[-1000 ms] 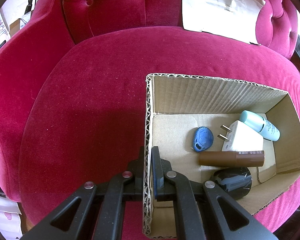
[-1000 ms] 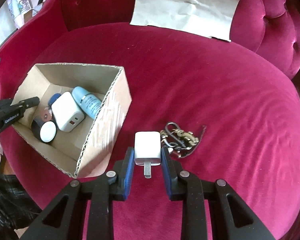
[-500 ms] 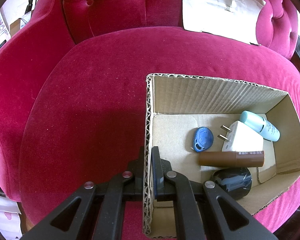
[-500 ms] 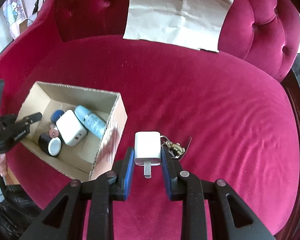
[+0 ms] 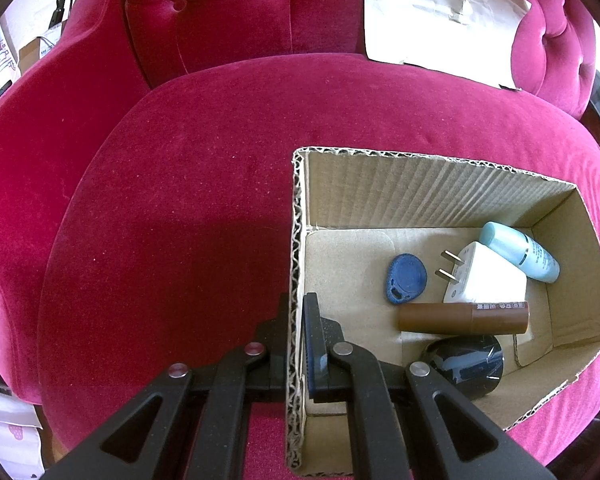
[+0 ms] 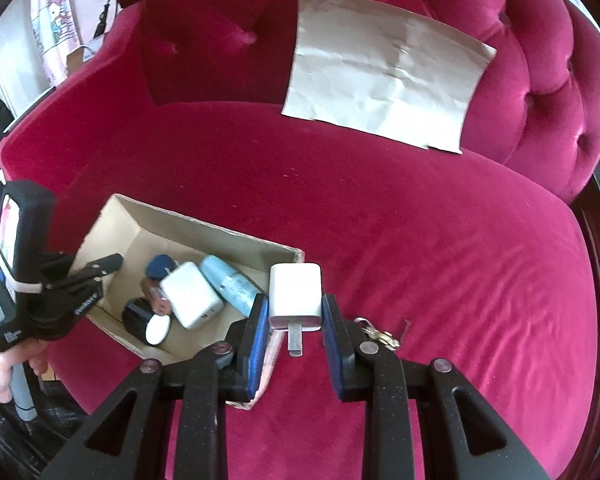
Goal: Organize rigid objects
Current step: 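Carry the white charger over the box with the right tool, then lower the white charger into the box and open the right tool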
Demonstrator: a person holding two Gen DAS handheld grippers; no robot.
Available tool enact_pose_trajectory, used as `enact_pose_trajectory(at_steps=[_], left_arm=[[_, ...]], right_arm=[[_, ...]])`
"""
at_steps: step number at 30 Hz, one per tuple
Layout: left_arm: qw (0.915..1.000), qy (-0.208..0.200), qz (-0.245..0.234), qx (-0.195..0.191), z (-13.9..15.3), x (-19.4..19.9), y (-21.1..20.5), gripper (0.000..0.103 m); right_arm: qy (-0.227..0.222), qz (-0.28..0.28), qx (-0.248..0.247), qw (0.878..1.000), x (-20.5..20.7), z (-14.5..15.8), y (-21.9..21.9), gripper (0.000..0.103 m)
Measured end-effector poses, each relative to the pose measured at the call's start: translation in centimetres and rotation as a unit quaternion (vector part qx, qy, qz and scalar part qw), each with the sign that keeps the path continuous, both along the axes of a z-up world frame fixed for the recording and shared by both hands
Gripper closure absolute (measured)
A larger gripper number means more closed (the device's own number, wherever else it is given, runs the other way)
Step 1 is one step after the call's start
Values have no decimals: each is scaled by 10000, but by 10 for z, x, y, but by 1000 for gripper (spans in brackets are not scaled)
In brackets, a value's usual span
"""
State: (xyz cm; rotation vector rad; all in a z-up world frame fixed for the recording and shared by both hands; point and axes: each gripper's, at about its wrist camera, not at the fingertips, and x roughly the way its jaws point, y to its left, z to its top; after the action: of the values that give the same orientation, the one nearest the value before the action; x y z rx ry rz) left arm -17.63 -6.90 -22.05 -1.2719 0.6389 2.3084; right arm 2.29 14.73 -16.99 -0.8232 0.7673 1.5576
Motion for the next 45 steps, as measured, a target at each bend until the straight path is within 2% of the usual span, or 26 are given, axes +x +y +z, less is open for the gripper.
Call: enact_pose_trajectory(at_steps=[16,27,45], left_arm=[[10000,35,-68,-12,-1,1,1,98],[10000,15,-76,13,-4,-3,7,98],[10000,0,-72,32,-3,-6,4,98]], right_arm=[[235,371,36,9990,-51,3,23,76],[369,612,-129,9974,-84,-10,37,76],[412,749,-304,9959,-105,-23,46,76]])
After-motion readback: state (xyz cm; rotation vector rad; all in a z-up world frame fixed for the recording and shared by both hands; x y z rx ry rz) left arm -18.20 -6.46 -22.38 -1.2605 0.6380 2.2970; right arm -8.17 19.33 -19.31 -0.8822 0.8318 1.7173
